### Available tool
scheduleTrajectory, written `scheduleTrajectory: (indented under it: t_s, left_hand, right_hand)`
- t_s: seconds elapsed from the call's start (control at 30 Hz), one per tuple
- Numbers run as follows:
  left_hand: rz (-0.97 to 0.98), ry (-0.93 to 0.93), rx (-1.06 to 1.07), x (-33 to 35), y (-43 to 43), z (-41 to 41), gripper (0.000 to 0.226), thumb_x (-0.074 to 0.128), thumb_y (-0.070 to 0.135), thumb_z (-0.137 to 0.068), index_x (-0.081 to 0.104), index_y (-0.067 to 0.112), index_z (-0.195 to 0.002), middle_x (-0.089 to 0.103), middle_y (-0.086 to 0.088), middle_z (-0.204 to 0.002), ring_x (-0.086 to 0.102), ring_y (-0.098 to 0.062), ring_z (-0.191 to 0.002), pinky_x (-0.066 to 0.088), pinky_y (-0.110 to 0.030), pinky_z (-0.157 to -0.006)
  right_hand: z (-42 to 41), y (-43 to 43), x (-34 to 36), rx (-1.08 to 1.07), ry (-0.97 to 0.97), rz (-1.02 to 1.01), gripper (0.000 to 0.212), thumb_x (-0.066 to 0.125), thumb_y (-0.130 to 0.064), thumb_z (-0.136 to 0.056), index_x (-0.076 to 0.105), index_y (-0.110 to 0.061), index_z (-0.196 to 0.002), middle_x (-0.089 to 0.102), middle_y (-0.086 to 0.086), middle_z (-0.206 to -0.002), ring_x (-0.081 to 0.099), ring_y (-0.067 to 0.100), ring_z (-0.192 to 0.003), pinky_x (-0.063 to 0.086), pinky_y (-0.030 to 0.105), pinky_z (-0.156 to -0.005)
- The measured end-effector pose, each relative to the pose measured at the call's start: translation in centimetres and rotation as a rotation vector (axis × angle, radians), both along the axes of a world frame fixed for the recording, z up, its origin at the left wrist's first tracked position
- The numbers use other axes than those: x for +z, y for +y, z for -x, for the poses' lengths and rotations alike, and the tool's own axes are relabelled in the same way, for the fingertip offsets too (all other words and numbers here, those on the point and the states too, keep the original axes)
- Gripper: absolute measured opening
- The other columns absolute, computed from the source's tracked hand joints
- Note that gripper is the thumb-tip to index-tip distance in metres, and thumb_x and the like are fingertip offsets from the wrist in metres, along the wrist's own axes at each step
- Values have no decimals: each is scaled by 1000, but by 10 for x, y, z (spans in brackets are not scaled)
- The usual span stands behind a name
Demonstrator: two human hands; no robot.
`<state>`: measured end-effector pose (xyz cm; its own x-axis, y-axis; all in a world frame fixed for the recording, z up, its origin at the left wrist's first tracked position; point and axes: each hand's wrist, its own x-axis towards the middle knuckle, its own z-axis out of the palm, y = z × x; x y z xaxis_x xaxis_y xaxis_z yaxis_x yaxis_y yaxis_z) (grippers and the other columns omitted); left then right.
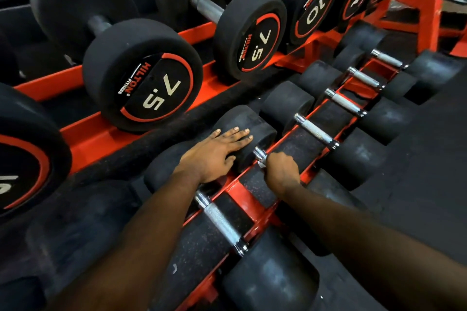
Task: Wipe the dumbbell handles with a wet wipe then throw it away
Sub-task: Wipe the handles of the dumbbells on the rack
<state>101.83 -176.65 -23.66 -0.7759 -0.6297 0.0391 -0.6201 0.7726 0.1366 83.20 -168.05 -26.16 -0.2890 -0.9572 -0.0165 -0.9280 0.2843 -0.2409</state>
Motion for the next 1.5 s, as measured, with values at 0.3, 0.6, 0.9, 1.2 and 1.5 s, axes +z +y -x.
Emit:
scheduleTrajectory:
  t_s: [0.3, 0.6, 0.9, 1.2, 1.5]
  left_hand:
    - [6, -8, 1, 2, 1, 0, 74, 50, 19, -99, 14, 40, -160, 2, 26, -165, -7, 8, -150, 0, -33, -127]
    - [-6, 5, -7, 0, -1, 0, 73, 50, 21, -100, 14, 40, -160, 2, 26, -164, -7, 8, -150, -1, -34, -127]
    - [-5, 2, -9, 0, -3, 0, 74, 51, 21, -99, 15, 40, -160, 4, 25, -166, -5, 7, -151, 2, -36, -128]
    - [-6, -5, 3, 0, 0, -2, 73, 50, 22, -100, 13, 41, -160, 3, 25, -165, -8, 8, -150, 0, -35, -127]
    - [-21, 2, 7, 4, 1, 0, 72, 49, 22, -101, 12, 41, -160, 1, 26, -165, -8, 9, -150, 2, -35, -128]
  right_hand:
    - [20, 14, 7, 68, 191, -309, 42, 65, -40, -88, 65, -14, -122, 66, 6, -122, 64, 26, -111, 51, 32, -86]
    - [78, -25, 32, 41, 20, -405, 34, 63, -29, -89, 68, -5, -114, 67, 15, -118, 63, 32, -110, 49, 32, -87]
    - [52, -1, 16, 261, 173, -484, 40, 54, -28, -92, 61, -7, -124, 62, 17, -128, 60, 32, -118, 50, 35, -97]
    - [45, -1, 20, 340, 202, -516, 38, 49, -28, -96, 60, -6, -125, 63, 18, -127, 61, 32, -116, 48, 33, -95]
    - [45, -18, 7, 129, 36, -511, 44, 64, -34, -91, 62, -7, -124, 64, 13, -127, 63, 28, -113, 49, 30, -93]
